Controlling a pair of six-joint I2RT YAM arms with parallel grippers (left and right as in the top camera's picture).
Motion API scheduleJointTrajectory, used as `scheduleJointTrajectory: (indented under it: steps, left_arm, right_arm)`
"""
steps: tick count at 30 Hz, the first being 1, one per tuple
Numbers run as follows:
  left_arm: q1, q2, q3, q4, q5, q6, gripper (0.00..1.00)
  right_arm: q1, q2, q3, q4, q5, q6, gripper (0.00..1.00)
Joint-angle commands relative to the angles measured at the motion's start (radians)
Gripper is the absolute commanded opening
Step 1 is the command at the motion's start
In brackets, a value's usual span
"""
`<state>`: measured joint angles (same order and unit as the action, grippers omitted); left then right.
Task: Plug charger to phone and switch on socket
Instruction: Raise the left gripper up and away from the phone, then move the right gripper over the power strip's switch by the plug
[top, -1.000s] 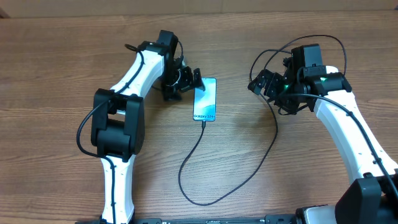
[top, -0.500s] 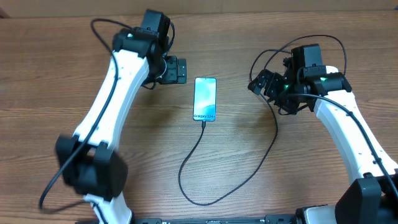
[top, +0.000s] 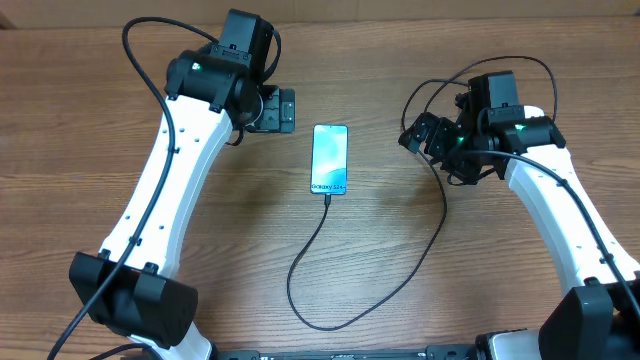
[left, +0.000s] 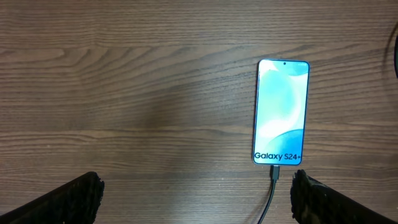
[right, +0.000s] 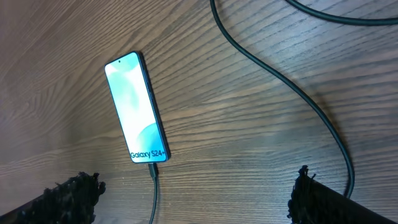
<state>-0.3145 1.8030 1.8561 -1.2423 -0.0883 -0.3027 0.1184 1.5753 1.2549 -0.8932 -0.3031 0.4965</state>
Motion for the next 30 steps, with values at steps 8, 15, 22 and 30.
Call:
scheduleJointTrajectory:
  steps: [8,15,22,30]
  left_arm:
    - [0.0,0.002,0.009,-0.003,-0.019,0.019,0.99]
    - [0.0,0.002,0.009,-0.003,-0.019,0.019,1.0]
    - [0.0,0.002,0.009,-0.003,-0.019,0.019,1.0]
    - [0.0,0.002,0.009,-0.003,-0.019,0.019,1.0]
  right_arm:
    - [-0.076,-0.027,0.18,-0.18,-0.016,-0.075,1.0]
    - [-0.264,-0.027,0.303,-0.347,-0.105,-0.229,1.0]
    - [-0.471,-0.027,0.304,-0.394,-0.174,-0.354,1.0]
    - [-0.644,-0.025,0.304,-0.396,-0.169,-0.434,1.0]
